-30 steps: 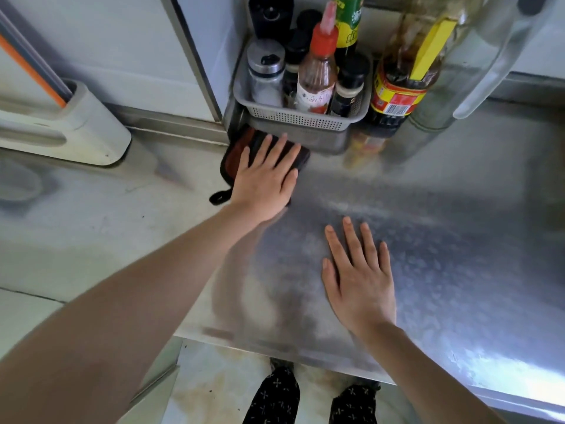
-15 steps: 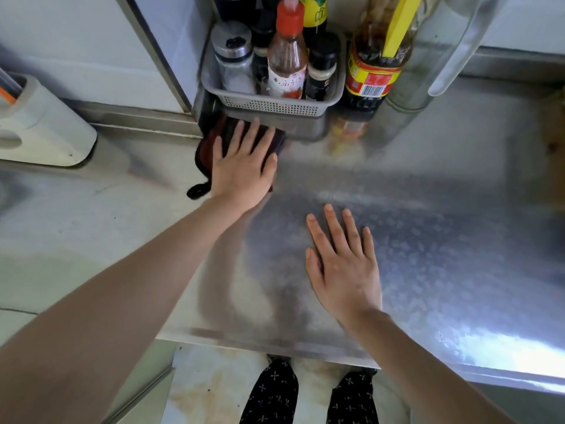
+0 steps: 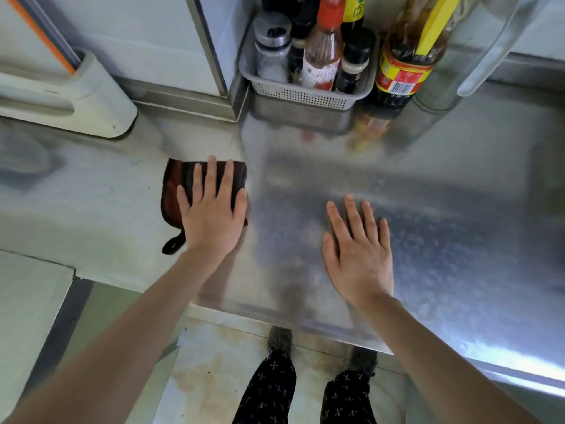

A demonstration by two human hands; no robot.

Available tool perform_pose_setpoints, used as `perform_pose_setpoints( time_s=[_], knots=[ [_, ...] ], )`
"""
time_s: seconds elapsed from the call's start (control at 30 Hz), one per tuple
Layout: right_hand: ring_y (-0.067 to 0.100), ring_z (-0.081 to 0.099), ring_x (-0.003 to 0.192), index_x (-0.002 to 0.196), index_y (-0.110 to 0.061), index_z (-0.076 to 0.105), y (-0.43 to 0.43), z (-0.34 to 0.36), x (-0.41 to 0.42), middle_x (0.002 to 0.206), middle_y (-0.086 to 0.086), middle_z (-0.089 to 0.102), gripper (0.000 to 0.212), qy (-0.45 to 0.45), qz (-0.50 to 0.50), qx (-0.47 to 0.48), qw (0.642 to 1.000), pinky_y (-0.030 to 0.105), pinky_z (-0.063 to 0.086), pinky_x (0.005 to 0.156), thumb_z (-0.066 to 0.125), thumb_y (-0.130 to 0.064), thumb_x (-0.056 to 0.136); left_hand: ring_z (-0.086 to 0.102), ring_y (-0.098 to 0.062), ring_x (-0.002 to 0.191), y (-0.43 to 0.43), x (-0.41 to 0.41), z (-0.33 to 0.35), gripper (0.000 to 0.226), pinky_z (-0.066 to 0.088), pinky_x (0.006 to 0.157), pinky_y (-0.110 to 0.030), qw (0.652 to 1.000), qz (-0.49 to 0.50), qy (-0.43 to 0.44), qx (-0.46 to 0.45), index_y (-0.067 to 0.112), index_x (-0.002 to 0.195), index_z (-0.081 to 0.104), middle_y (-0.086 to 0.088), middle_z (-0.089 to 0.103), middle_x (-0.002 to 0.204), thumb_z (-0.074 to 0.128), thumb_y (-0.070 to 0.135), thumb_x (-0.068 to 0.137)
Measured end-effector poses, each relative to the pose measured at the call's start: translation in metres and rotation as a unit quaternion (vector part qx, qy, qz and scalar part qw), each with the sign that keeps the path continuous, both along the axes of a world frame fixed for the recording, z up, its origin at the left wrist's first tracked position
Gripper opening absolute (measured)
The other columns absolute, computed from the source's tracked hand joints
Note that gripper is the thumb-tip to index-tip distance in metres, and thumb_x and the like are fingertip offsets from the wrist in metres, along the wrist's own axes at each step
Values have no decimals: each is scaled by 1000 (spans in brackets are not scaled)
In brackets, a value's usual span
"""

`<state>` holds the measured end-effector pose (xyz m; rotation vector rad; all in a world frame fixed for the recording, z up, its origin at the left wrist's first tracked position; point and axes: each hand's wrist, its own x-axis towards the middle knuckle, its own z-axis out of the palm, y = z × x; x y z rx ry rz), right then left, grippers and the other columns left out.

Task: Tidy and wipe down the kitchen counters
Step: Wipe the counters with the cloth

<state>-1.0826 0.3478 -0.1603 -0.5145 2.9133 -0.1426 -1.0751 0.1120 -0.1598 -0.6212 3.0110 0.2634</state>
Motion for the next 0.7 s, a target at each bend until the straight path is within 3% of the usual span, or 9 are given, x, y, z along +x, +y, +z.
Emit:
perform_pose_setpoints(
  time_s=[0.23,0.3,0.4,0.53,0.63,0.7],
  knots=[
    [24,4,145,148,-29,17,-1,4,-2,158,1,12,56,-25,1,-17,1000,44,2,115,13,-46,95,25,-26,139,52,97,0,53,25,107,-52,985,-170,-26,-14,23,144,29,-5,26,152,20,43,96],
    [24,-4,145,148,-32,13,-6,8,-5,159,-2,5,57,-54,-10,-42,998,44,-4,114,12,-47,93,26,-26,138,35,96,-1,52,26,106,-51,989,-148,-21,-17,24,143,30,-4,28,152,22,43,95],
    [26,-10,145,149,-31,13,-37,15,-18,159,-1,-3,52,-54,33,-59,996,44,-10,113,21,-41,98,24,-26,139,-10,71,-1,54,25,106,-52,999,-40,-11,-18,26,143,28,-3,26,152,19,45,93],
    [25,-4,145,148,-25,18,-110,12,-55,159,1,1,51,-28,108,-78,991,44,-5,115,26,-36,99,13,-24,142,-50,31,-3,57,15,109,-53,997,75,1,-14,27,146,18,-2,17,155,15,45,92],
    [24,-4,145,150,-24,9,-138,3,-70,159,1,-1,53,-22,122,-34,992,47,1,117,16,-37,99,16,-27,142,-44,21,-6,55,17,108,-55,997,70,15,-29,25,146,20,-5,19,154,19,42,94],
    [24,-5,145,150,-25,4,-141,0,-71,159,1,-2,54,-20,121,-13,992,47,1,117,11,-38,98,23,-28,140,-46,25,-5,53,23,106,-55,999,-13,21,-36,23,144,27,-5,25,153,23,42,94]
  ],
)
